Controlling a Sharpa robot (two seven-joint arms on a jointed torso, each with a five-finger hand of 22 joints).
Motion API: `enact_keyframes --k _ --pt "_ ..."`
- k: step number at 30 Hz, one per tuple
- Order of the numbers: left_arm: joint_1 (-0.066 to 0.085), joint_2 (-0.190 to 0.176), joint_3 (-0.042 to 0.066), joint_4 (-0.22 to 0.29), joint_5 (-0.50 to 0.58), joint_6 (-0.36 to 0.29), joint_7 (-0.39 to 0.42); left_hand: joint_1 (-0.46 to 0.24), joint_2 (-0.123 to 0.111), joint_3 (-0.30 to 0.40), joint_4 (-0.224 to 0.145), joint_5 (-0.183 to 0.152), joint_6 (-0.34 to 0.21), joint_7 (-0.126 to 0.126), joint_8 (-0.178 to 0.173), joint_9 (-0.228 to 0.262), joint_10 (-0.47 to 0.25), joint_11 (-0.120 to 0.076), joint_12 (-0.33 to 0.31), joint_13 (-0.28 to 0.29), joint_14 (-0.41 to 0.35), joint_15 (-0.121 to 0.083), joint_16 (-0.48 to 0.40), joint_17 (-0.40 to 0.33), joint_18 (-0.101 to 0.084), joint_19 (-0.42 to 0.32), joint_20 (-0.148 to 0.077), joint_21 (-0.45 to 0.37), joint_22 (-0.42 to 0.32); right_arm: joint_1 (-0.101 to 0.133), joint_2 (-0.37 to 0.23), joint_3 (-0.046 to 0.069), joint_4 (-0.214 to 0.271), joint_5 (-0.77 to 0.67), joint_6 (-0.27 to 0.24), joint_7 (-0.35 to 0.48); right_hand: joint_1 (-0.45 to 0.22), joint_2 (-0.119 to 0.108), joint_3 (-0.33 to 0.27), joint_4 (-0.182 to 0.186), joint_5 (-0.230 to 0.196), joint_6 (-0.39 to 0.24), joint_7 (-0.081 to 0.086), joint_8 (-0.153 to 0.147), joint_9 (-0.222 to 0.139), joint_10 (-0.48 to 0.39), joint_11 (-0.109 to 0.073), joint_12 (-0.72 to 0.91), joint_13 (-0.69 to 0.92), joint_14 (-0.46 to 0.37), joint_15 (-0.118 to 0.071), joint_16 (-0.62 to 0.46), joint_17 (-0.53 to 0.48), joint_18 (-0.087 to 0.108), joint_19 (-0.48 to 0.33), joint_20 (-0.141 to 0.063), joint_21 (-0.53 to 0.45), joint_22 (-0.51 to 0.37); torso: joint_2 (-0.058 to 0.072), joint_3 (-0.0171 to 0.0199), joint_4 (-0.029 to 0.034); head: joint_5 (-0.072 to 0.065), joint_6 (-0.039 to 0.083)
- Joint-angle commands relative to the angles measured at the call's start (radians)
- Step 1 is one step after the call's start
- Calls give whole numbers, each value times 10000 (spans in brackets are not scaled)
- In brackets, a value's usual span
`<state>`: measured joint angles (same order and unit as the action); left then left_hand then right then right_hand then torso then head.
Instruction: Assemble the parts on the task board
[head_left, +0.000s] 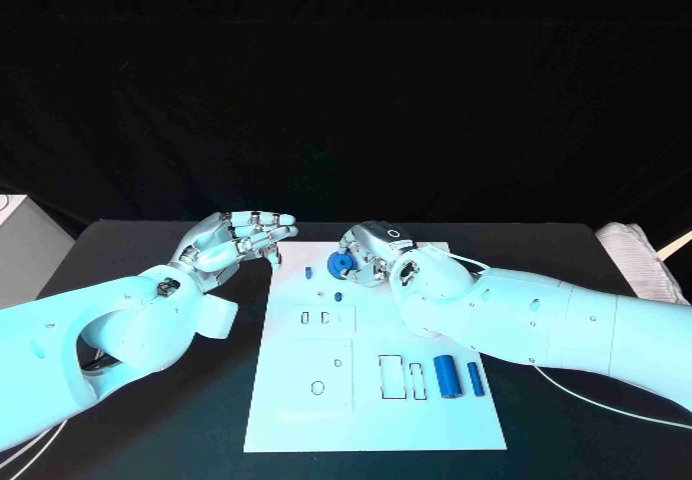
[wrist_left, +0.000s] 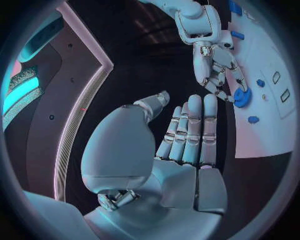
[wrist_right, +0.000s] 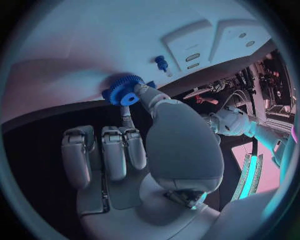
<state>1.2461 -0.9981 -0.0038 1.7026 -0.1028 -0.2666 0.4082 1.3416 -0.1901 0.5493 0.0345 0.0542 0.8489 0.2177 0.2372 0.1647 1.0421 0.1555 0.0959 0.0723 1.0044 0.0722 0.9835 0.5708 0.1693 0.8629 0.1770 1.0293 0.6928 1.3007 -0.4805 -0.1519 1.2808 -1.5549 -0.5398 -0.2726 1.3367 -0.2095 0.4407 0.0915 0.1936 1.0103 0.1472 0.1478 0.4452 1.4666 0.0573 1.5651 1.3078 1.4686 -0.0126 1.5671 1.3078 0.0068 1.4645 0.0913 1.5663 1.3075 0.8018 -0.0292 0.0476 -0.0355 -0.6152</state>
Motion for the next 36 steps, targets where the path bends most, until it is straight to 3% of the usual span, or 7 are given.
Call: enact_keyframes --k 1,11,15,17,21,26,36 --pt "18 9 6 20 22 175 49 11 81 50 -16 -42 -70 -32 -59 14 -82 -20 -4 16 12 74 43 -9 148 -66 9 56 10 -17 52 -4 -106 -114 189 0 -56 36 57 10 33 169 -158 31 30 1042 -55 56 2630 1022 -76 37 2630 -68 1063 -62 45 2633 1 1 3 -9 13" --pt "18 3 6 24 22 173 46 11 81 50 -16 -42 -70 -32 -59 14 -82 -20 -4 16 12 74 43 -9 148 -66 9 56 10 -53 178 -15 -280 -101 390 4 -92 -13 61 11 9 132 -146 9 18 1042 -48 56 2630 1022 -72 37 2630 -68 1063 -60 45 2633 -2 -1 -17 10 13" --pt "18 1 6 28 22 171 45 11 81 50 -16 -42 -70 -32 -59 14 -82 -20 -4 16 12 74 43 -9 148 -66 9 56 10 -57 211 -21 -316 9 451 68 -382 -232 -85 142 -146 -374 25 -307 -125 1042 95 56 2630 1022 44 37 2630 -68 1063 16 45 2633 -1 -1 -17 10 5" --pt "18 -1 6 29 22 169 43 11 81 50 -16 -42 -70 -32 -59 14 -82 -20 -4 16 12 74 43 -9 148 -66 9 56 10 -59 223 -24 -333 106 466 116 -573 -268 -456 325 -685 -861 151 -620 -278 964 218 -20 2548 1022 174 37 2630 -68 1063 135 45 2633 0 0 -14 11 5" --pt "18 -8 6 27 22 168 37 9 78 54 -18 -42 -74 -32 -59 18 -87 -20 0 17 8 74 47 -23 149 -87 10 81 23 -60 221 -26 -355 312 572 196 -875 -103 -1494 903 -768 -961 224 -759 -384 892 296 -92 2477 1022 260 37 2630 -68 1063 244 45 2633 4 1 -4 5 3" --pt "18 -15 6 28 22 193 15 7 81 56 -16 -42 -74 -31 -58 19 -88 -20 1 17 7 74 48 -25 149 -90 11 84 25 -60 186 -28 -360 550 744 286 -1044 193 -2176 1735 100 -911 252 -763 -449 845 328 -139 2432 1022 293 37 2630 -68 1063 284 45 2633 0 1 -13 12 -4" --pt "19 -18 6 16 22 194 -4 9 86 60 -16 -41 -74 -31 -58 19 -89 -20 1 17 7 74 48 -27 149 -92 11 86 26 -63 83 -31 -287 690 832 376 -971 401 -2037 1937 619 -694 194 -663 -446 912 277 -74 2500 1022 255 37 2630 -68 1063 260 45 2633 3 14 -22 25 -22"
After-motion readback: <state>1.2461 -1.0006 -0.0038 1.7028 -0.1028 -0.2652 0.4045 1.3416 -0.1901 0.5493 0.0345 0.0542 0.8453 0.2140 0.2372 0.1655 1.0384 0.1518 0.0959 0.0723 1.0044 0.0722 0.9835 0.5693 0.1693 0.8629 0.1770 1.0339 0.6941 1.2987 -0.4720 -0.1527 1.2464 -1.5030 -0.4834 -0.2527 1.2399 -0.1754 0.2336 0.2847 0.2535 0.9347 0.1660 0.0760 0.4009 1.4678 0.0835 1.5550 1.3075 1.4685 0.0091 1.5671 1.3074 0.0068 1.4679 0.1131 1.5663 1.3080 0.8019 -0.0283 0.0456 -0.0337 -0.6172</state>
